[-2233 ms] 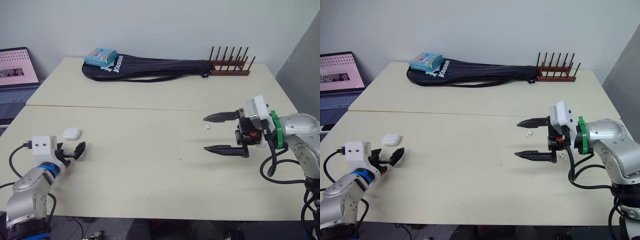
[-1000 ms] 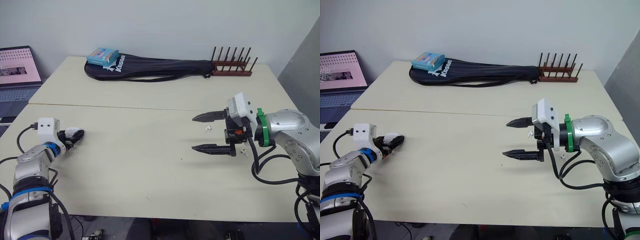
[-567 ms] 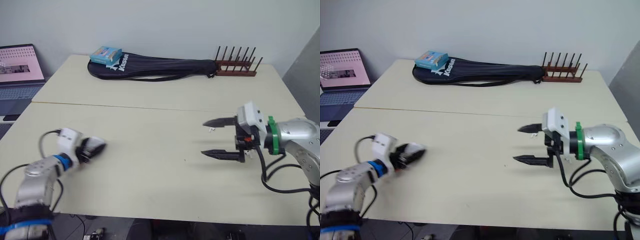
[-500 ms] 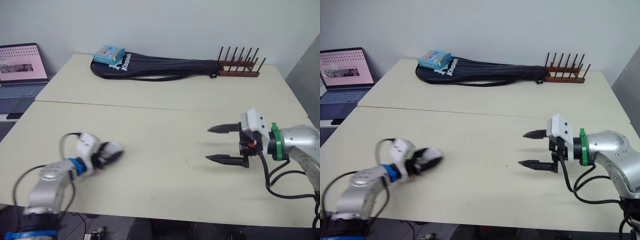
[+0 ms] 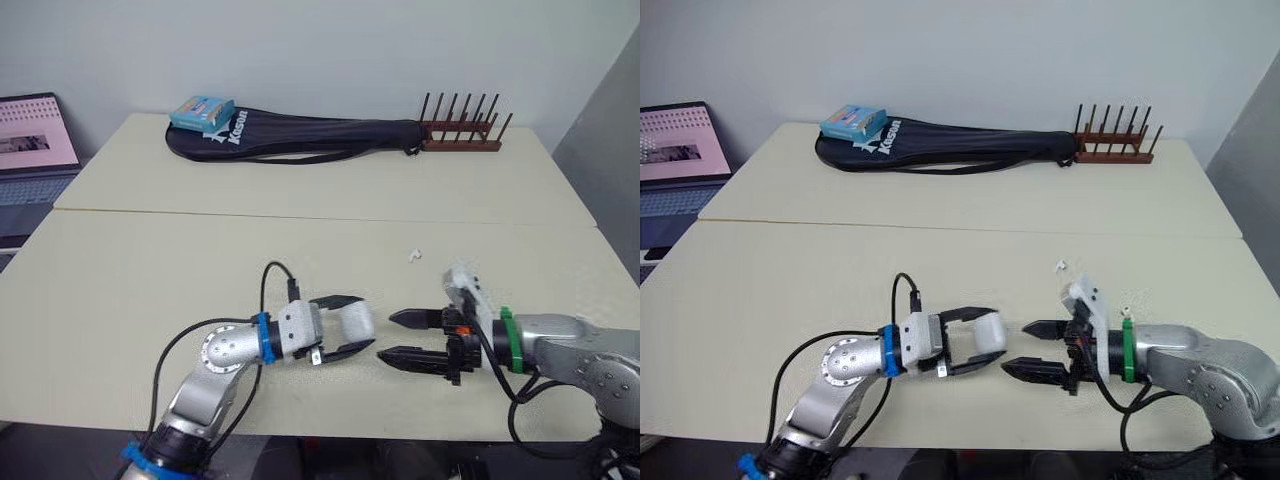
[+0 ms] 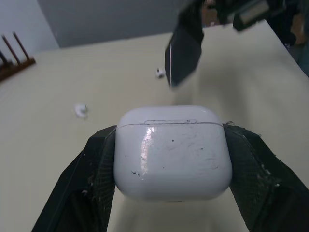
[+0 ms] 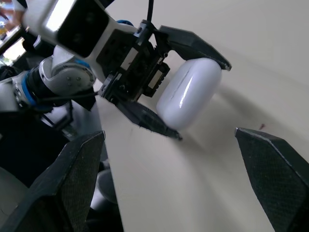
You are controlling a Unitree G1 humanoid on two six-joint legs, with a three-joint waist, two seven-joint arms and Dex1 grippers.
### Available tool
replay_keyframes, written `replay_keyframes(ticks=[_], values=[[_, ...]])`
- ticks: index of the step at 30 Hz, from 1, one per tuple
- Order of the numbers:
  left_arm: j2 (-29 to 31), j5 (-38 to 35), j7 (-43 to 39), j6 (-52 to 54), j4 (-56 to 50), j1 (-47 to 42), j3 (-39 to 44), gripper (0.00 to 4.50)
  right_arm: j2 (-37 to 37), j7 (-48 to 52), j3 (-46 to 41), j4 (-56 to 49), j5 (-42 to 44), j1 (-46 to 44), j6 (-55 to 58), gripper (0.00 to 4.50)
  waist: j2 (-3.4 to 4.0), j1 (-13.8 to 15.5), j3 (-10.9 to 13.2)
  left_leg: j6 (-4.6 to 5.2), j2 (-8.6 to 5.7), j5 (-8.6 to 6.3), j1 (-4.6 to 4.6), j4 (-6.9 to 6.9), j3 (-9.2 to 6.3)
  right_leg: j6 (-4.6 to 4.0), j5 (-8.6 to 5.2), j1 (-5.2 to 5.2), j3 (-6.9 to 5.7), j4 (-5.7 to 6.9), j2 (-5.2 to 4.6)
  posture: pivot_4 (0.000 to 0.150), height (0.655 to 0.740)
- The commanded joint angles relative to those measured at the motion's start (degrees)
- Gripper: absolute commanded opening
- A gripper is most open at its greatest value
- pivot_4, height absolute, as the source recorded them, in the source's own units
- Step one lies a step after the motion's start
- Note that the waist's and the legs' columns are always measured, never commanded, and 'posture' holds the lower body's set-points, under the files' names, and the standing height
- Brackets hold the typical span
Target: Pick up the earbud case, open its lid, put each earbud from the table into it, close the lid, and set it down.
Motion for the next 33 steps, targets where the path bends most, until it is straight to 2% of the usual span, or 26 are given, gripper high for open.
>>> replay_keyframes(ticks=[1, 7, 14, 17, 22, 26, 33], values=[[-0.84, 1.41, -0.03, -6.45, 1.55, -1.14, -0.85, 2.81, 2.39, -6.89, -0.92, 1.91, 7.09, -3.15, 5.14, 4.5, -0.01, -0.06, 0.01, 0.0, 0.01, 0.0, 0.0, 0.0, 0.07, 0.0, 0.0, -0.03, 0.07, -0.01, -0.01, 0.15, 0.7087], [-1.35, 2.38, 0.37, -10.74, 3.14, -1.91, -1.59, 2.81, 7.55, -15.12, 0.0, 6.03, 12.52, -6.72, 7.82, 4.5, -0.01, -0.08, 0.01, 0.01, 0.08, -0.01, -0.05, -0.09, 0.06, 0.01, 0.0, -0.14, 0.0, 0.0, 0.03, 0.15, 0.7087], [-2.0, 2.57, 2.47, -11.34, 3.44, -2.37, -1.17, 2.81, 7.86, -16.94, 1.08, 8.92, 15.09, -8.62, 8.89, 4.5, -0.01, -0.11, 0.01, 0.01, 0.07, -0.01, -0.06, -0.09, 0.07, 0.02, 0.0, -0.14, 0.01, -0.01, 0.02, 0.15, 0.7087], [-2.07, 2.64, 3.19, -11.54, 3.44, -2.41, -1.17, 2.81, 7.67, -16.44, 1.74, 9.54, 14.6, -8.86, 8.75, 3.89, -0.01, -0.12, 0.01, 0.01, 0.08, -0.01, -0.05, -0.09, 0.07, 0.02, -0.01, -0.14, 0.0, 0.0, 0.03, 0.15, 0.7087], [-1.91, 2.68, 3.57, -12.35, 3.5, -2.7, -1.41, 2.81, 7.68, -15.99, 2.4, 10.32, 13.76, -9.03, 8.26, 2.07, -0.01, -0.12, 0.01, 0.01, 0.08, -0.01, -0.06, -0.09, 0.08, 0.02, -0.01, -0.15, 0.01, -0.01, 0.03, 0.15, 0.7087], [-2.01, 2.65, 3.42, -12.96, 3.47, -2.69, -1.52, 2.81, 8.03, -15.79, 2.32, 10.89, 13.88, -9.06, 8.01, 0.83, -0.01, -0.1, 0.01, 0.01, 0.08, -0.01, -0.06, -0.09, 0.08, 0.02, -0.01, -0.15, 0.0, 0.0, 0.03, 0.15, 0.7087], [-2.93, 2.86, 4.42, -13.27, 3.64, -2.57, -1.34, 2.81, 7.86, -14.97, 2.49, 10.97, 13.92, -9.0, 7.97, 0.82, -0.01, -0.11, 0.01, 0.01, 0.09, -0.01, -0.06, -0.1, 0.08, 0.02, -0.01, -0.15, 0.0, -0.01, 0.03, 0.15, 0.7087]])
